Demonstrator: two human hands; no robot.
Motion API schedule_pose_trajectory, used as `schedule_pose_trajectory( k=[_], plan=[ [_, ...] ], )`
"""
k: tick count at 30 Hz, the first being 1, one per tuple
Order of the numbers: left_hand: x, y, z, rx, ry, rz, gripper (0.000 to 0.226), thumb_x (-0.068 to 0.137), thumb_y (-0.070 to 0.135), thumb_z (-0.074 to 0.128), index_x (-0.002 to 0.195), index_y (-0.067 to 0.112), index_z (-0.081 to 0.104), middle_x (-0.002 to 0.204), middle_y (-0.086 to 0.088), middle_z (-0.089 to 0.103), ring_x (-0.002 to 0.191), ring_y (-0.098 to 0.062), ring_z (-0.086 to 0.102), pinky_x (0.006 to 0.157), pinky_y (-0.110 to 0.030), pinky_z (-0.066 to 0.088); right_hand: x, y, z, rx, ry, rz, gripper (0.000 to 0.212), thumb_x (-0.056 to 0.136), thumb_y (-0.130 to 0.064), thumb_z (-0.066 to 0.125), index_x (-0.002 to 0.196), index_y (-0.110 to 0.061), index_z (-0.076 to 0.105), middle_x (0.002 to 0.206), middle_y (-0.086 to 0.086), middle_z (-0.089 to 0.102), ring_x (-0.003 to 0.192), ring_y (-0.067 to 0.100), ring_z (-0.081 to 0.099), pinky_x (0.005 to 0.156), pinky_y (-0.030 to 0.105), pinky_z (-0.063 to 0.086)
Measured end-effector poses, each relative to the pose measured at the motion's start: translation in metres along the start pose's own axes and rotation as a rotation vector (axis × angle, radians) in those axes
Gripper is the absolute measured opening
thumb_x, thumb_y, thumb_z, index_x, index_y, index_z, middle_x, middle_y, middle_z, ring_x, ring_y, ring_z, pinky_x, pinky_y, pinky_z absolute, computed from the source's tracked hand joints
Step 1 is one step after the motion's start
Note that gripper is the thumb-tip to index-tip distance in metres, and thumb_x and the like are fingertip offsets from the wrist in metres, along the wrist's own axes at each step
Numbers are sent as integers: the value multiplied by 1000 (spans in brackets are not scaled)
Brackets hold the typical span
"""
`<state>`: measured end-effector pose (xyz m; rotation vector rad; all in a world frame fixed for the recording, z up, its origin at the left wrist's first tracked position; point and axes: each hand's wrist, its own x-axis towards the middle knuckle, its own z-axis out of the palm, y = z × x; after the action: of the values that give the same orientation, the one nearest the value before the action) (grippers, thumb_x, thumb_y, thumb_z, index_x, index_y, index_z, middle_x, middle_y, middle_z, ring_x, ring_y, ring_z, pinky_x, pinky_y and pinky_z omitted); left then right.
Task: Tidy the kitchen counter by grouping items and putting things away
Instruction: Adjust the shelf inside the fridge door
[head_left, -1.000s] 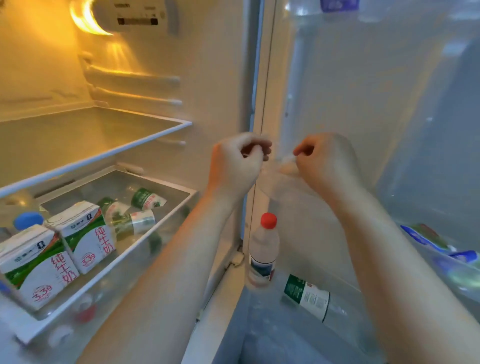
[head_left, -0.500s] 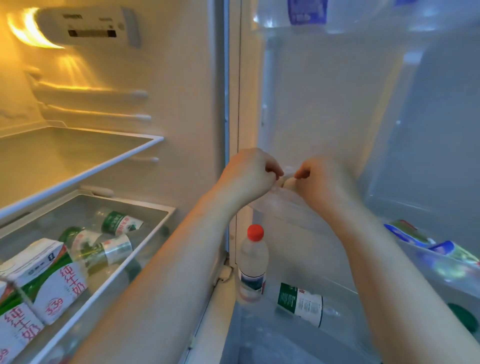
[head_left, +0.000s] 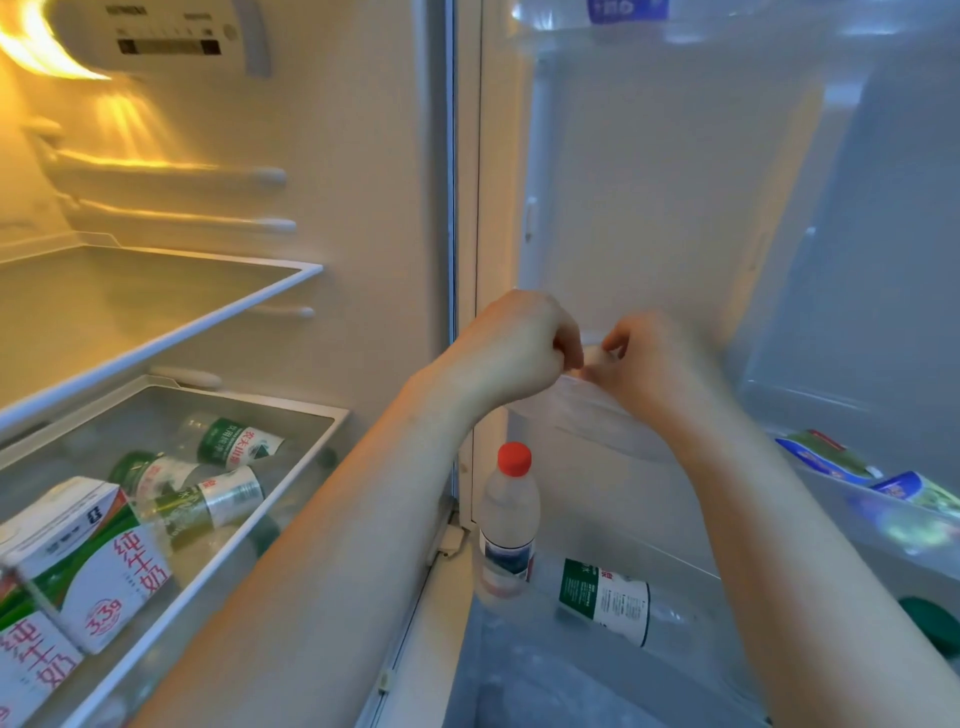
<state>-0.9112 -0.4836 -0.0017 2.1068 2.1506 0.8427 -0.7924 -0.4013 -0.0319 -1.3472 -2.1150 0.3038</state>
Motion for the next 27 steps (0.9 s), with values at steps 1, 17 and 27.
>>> schedule_pose_trajectory(
  k=[1, 17, 27],
  plan=[
    [0, -1, 0, 10, -32, 1, 39, 78, -3, 45, 91, 19, 76, 96, 2, 72, 96, -15, 62, 87, -29, 49, 0, 0, 1, 15, 2, 1, 25, 74, -35, 71, 69, -15, 58, 71, 9, 62, 73, 31, 60, 64, 36, 49],
    [5, -12, 12, 144, 17, -87, 30, 92, 30, 47, 116, 27, 64, 114, -1, 65, 105, -24, 58, 83, -34, 48, -2, 6, 2, -65, -8, -22, 26, 76, -47, 60, 82, -23, 59, 91, 6, 68, 89, 31, 63, 78, 39, 54],
    [15, -11, 10, 212, -10, -144, 30, 87, 25, 48, 111, 24, 66, 109, -1, 64, 102, -26, 58, 79, -33, 47, -2, 3, 1, -102, -30, -20, 25, 79, -44, 59, 89, -22, 63, 96, 7, 68, 91, 31, 63, 79, 39, 54]
  ],
)
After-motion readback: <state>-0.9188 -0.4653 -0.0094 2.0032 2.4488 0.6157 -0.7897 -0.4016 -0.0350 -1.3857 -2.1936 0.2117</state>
